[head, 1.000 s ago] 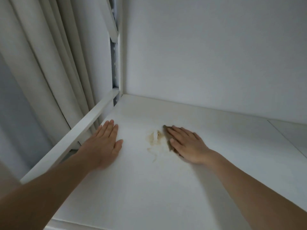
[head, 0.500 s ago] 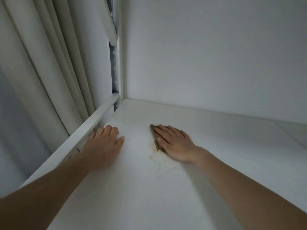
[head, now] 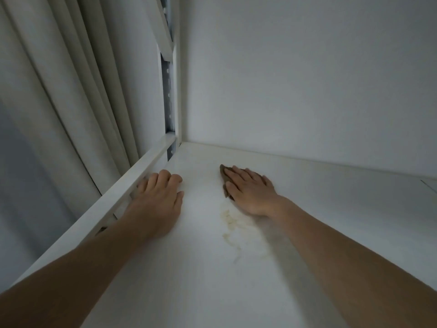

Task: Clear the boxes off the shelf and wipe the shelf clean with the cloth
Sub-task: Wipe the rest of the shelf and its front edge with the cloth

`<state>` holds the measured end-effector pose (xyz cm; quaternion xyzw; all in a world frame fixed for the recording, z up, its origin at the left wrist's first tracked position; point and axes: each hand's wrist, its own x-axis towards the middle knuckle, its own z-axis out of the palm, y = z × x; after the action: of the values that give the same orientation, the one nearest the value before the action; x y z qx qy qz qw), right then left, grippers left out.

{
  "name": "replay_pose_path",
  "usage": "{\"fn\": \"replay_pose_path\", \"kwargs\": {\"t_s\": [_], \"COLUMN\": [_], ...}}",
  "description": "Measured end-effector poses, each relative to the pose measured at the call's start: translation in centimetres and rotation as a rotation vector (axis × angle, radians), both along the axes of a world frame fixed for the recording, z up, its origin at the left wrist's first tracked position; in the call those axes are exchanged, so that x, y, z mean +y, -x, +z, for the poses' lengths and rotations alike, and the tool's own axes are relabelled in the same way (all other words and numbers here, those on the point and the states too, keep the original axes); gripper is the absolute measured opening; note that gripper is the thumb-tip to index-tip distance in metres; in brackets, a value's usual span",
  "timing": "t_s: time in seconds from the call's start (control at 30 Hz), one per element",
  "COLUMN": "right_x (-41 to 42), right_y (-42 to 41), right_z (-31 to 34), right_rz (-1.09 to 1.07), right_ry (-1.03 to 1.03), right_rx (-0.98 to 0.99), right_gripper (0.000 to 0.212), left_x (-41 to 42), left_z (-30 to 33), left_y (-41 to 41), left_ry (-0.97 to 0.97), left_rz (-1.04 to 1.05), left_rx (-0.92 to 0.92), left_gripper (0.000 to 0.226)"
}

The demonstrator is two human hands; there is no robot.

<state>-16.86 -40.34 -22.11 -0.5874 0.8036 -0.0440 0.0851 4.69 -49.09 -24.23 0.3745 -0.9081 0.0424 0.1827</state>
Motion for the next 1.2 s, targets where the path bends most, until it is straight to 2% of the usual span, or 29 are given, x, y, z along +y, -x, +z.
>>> {"fn": "replay_pose_path", "kwargs": {"t_s": [0.1,0.17,0.27,0.33,0.4,0.5,0.63,0.7,0.77,0.87,1.03,1.2], "right_x": [1.8,2.0,0.1,-2.2,-4.3,-5.3,-3.3,-2.9,-3.6,-6.3,-10.6,-13.5], "right_y": [3.6,6.8,8.6,7.4,5.1,1.7,3.7,6.0,6.9,5.0,0.3,-4.6], "right_z": [-0.1,0.0,0.4,0.5,0.6,0.1,-0.1,0.0,0.2,0.4,0.8,0.7], "right_rz": [0.076,-0.055,-0.291,-0.337,-0.284,-0.092,0.11,0.018,-0.13,-0.201,-0.147,0.013], "right_ry": [-0.003,-0.01,-0.047,-0.064,-0.057,-0.014,0.0,-0.007,-0.022,-0.038,-0.046,-0.054], "right_rx": [0.03,0.072,0.048,0.033,0.007,0.013,0.017,0.049,0.059,0.036,0.024,0.003], "right_gripper": [0.052,0.051,0.054,0.056,0.056,0.055,0.052,0.051,0.053,0.057,0.058,0.057], "left_x": [0.2,0.5,0.6,0.4,0.3,0.1,0.4,0.6,0.6,0.7,0.7,0.5], "left_z": [0.3,0.6,0.6,0.4,0.4,0.5,0.5,0.6,0.5,0.6,0.6,0.3], "left_y": [-0.1,0.1,0.3,0.3,0.1,0.0,0.2,0.2,0.2,0.2,0.2,0.1], "left_ry": [-0.066,-0.11,-0.15,-0.171,-0.179,-0.184,-0.183,-0.176,-0.181,-0.177,-0.159,-0.167], "left_rz": [0.014,0.038,0.06,0.06,0.054,0.042,0.052,0.064,0.07,0.055,0.035,0.017], "left_rx": [-0.019,-0.062,-0.095,-0.096,-0.092,-0.093,-0.062,-0.047,-0.022,0.016,0.043,0.11], "left_gripper": [0.081,0.086,0.066,0.057,0.058,0.059,0.059,0.065,0.059,0.055,0.056,0.058]}}
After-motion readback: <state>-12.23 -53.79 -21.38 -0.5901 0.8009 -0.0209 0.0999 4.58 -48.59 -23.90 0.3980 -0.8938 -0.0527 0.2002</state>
